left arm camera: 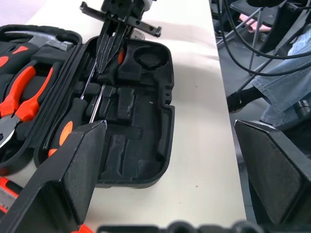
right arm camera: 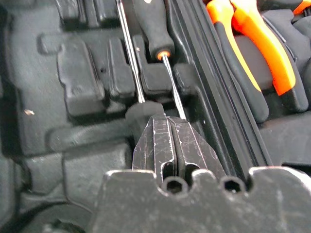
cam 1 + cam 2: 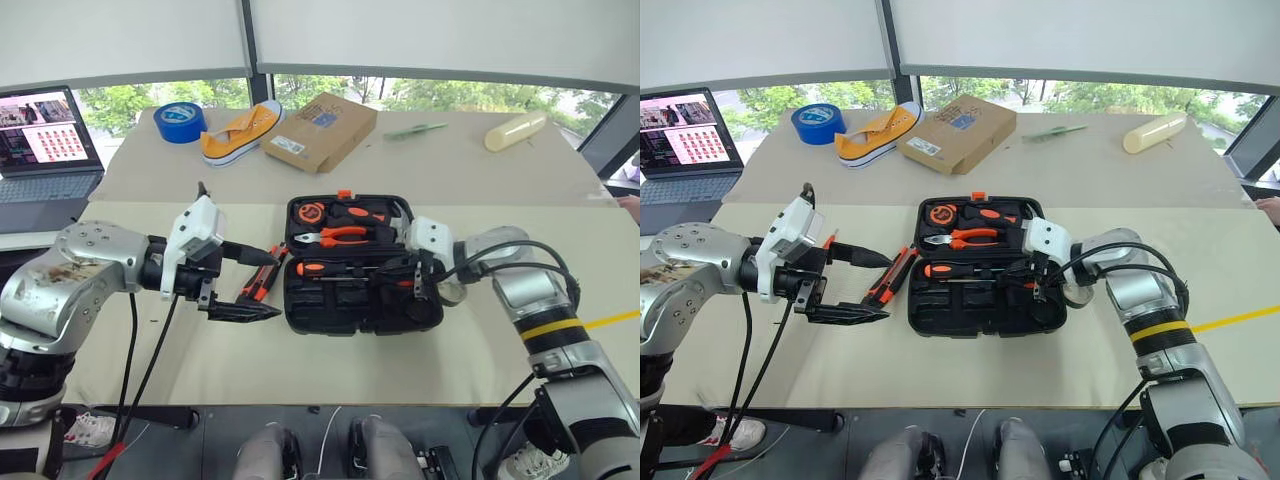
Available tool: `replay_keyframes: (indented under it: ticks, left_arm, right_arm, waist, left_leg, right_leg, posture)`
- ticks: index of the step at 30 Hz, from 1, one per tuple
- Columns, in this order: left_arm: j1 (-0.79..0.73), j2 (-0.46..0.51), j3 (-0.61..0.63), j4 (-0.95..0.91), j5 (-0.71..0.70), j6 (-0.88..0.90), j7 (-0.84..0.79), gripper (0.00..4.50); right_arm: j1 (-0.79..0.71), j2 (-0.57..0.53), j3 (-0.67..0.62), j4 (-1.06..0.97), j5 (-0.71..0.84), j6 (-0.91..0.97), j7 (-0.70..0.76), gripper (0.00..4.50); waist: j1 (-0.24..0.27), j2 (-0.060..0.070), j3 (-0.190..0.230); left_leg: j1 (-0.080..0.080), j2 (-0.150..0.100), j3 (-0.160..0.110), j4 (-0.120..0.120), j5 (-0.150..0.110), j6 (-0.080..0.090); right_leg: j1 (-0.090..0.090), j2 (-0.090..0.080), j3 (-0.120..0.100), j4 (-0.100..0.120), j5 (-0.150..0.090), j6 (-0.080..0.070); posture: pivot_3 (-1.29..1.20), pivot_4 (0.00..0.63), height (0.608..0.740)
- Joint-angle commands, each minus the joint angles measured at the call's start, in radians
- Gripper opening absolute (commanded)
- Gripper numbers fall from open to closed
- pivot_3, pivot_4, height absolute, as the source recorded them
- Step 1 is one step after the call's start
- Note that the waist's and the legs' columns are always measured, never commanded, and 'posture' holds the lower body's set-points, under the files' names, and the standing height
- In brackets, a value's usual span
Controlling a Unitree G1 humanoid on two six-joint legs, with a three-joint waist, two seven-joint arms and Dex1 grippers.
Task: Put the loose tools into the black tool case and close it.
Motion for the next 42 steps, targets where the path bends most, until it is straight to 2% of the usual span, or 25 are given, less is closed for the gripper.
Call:
replay_keyframes:
  ticks: [1, 2, 4, 5, 7, 10, 11, 15, 16, 19, 23, 27, 29, 33, 36, 42]
  left_arm:
    - [0.082, 0.022, 0.141, -0.045, -0.021, 0.042, 0.098, 4.50]
    - [0.133, 0.024, 0.194, -0.058, -0.023, 0.067, 0.133, 4.50]
    - [0.284, 0.027, 0.329, -0.078, -0.027, 0.144, 0.188, 4.50]
    - [0.368, 0.009, 0.403, -0.081, -0.010, 0.163, 0.223, 4.50]
    - [0.520, -0.033, 0.533, -0.100, 0.007, 0.166, 0.256, 4.50]
    - [0.698, -0.066, 0.665, -0.153, 0.029, 0.132, 0.257, 4.50]
    - [0.751, -0.078, 0.709, -0.171, 0.032, 0.129, 0.260, 4.50]
    - [0.878, -0.109, 0.818, -0.203, 0.046, 0.127, 0.282, 4.50]
    - [0.888, -0.112, 0.832, -0.207, 0.038, 0.135, 0.289, 4.50]
    - [0.863, -0.098, 0.832, -0.231, -0.001, 0.175, 0.320, 4.50]
    - [0.721, -0.029, 0.737, -0.195, 0.005, 0.266, 0.437, 4.50]
    - [0.474, 0.077, 0.577, -0.064, 0.006, 0.476, 0.568, 4.50]
    - [0.348, 0.115, 0.498, 0.010, 0.008, 0.511, 0.583, 4.50]
    - [-0.059, 0.165, 0.132, 0.277, 0.100, 0.533, 0.543, 4.50]
    - [-0.237, 0.154, -0.089, 0.443, 0.207, 0.499, 0.493, 4.50]
    - [-0.483, 0.049, -0.338, 0.797, 0.395, 0.360, 0.387, 4.50]
  right_arm:
    - [-0.027, -0.066, -0.141, -0.142, 0.155, 0.130, 0.034, 0.02]
    - [-0.020, -0.088, -0.160, -0.174, 0.190, 0.170, 0.048, 0.02]
    - [0.001, -0.135, -0.194, -0.247, 0.272, 0.255, 0.094, 0.59]
    - [0.015, -0.156, -0.207, -0.285, 0.309, 0.280, 0.120, 0.70]
    - [0.036, -0.188, -0.225, -0.345, 0.369, 0.325, 0.151, 1.50]
    - [0.054, -0.211, -0.240, -0.405, 0.433, 0.376, 0.162, 2.38]
    - [0.061, -0.214, -0.245, -0.428, 0.454, 0.393, 0.161, 2.83]
    - [0.088, -0.214, -0.257, -0.502, 0.512, 0.432, 0.131, 4.18]
    - [0.095, -0.213, -0.260, -0.516, 0.522, 0.438, 0.123, 4.41]
    - [0.108, -0.207, -0.262, -0.546, 0.543, 0.452, 0.098, 4.41]
    - [0.115, -0.198, -0.257, -0.574, 0.554, 0.459, 0.064, 4.41]
    - [0.124, -0.199, -0.268, -0.614, 0.582, 0.478, 0.031, 4.41]
    - [0.130, -0.200, -0.275, -0.635, 0.600, 0.488, 0.015, 4.41]
    - [0.167, -0.173, -0.289, -0.708, 0.629, 0.487, -0.058, 4.41]
    - [0.199, -0.154, -0.287, -0.747, 0.616, 0.470, -0.105, 4.41]
    - [0.247, -0.152, -0.310, -0.812, 0.644, 0.479, -0.161, 4.41]
  waist:
    - [0.000, 0.000, 0.000]
    - [0.000, 0.000, 0.000]
    - [-0.002, 0.000, 0.000]
    - [-0.005, 0.000, 0.000]
    - [-0.007, 0.000, 0.000]
    - [-0.005, 0.000, 0.000]
    - [-0.003, 0.000, 0.000]
    - [0.012, -0.001, 0.000]
    - [0.016, -0.001, 0.000]
    - [0.024, -0.001, 0.000]
    - [0.028, -0.002, -0.001]
    - [0.028, -0.002, -0.001]
    - [0.024, -0.002, -0.001]
    - [0.025, -0.004, 0.000]
    - [0.026, -0.004, -0.001]
    - [0.017, -0.006, 0.000]
  left_leg:
    - [-0.001, 0.000, 0.000, 0.000, 0.000, 0.000]
    - [-0.001, 0.000, 0.000, 0.000, 0.000, 0.000]
    - [0.000, 0.001, 0.000, -0.001, 0.000, 0.000]
    - [0.000, 0.001, -0.001, -0.002, 0.000, 0.000]
    - [0.001, 0.002, -0.001, -0.004, -0.001, -0.001]
    - [0.001, 0.003, -0.001, -0.003, -0.001, -0.001]
    - [0.001, 0.003, -0.001, -0.003, -0.001, -0.002]
    - [-0.001, 0.002, -0.002, -0.003, -0.006, -0.009]
    - [-0.001, 0.002, -0.002, -0.003, -0.006, -0.010]
    - [-0.003, 0.001, -0.002, -0.003, -0.006, -0.010]
    - [-0.005, 0.001, -0.002, -0.003, -0.006, -0.010]
    - [-0.005, 0.000, -0.001, -0.003, -0.006, -0.010]
    - [-0.005, 0.000, -0.001, -0.003, -0.004, -0.007]
    - [-0.005, 0.001, 0.001, -0.003, 0.000, -0.004]
    - [-0.005, 0.000, 0.003, -0.003, 0.001, -0.006]
    - [-0.007, 0.000, 0.005, -0.002, 0.001, -0.005]
  right_leg:
    - [-0.001, 0.000, 0.000, 0.000, 0.000, 0.000]
    - [0.000, 0.000, -0.001, 0.000, 0.000, 0.000]
    - [0.000, 0.000, 0.000, -0.001, 0.000, 0.000]
    - [-0.001, 0.000, 0.000, -0.001, 0.000, 0.000]
    - [-0.001, -0.001, 0.000, -0.001, 0.000, 0.000]
    - [-0.001, -0.003, 0.000, -0.001, -0.001, -0.001]
    - [-0.001, -0.004, 0.000, -0.001, -0.001, -0.002]
    - [-0.003, -0.010, 0.000, -0.002, -0.001, -0.003]
    - [-0.004, -0.011, 0.000, -0.002, -0.001, -0.003]
    - [-0.006, -0.013, 0.000, -0.002, 0.000, -0.004]
    - [-0.007, -0.012, -0.001, -0.001, 0.000, -0.005]
    - [-0.006, -0.003, -0.002, 0.000, 0.001, -0.006]
    - [-0.007, -0.002, -0.002, 0.000, 0.001, -0.005]
    - [-0.008, 0.001, -0.002, 0.001, 0.001, -0.005]
    - [-0.010, 0.002, -0.002, 0.002, 0.001, -0.005]
    - [-0.012, 0.004, 0.000, 0.003, 0.001, -0.005]
  posture:
    - [0.00, 0.150, 0.731]
    - [0.00, 0.150, 0.731]
    - [0.00, 0.150, 0.731]
    - [0.00, 0.150, 0.731]
    - [0.00, 0.150, 0.731]
    - [0.00, 0.150, 0.731]
    - [0.00, 0.150, 0.731]
    - [0.00, 0.150, 0.731]
    - [0.00, 0.150, 0.731]
    - [0.00, 0.150, 0.731]
    - [0.00, 0.150, 0.731]
    - [0.00, 0.150, 0.731]
    - [0.00, 0.150, 0.731]
    - [0.00, 0.150, 0.731]
    - [0.00, 0.150, 0.731]
    - [0.00, 0.150, 0.731]
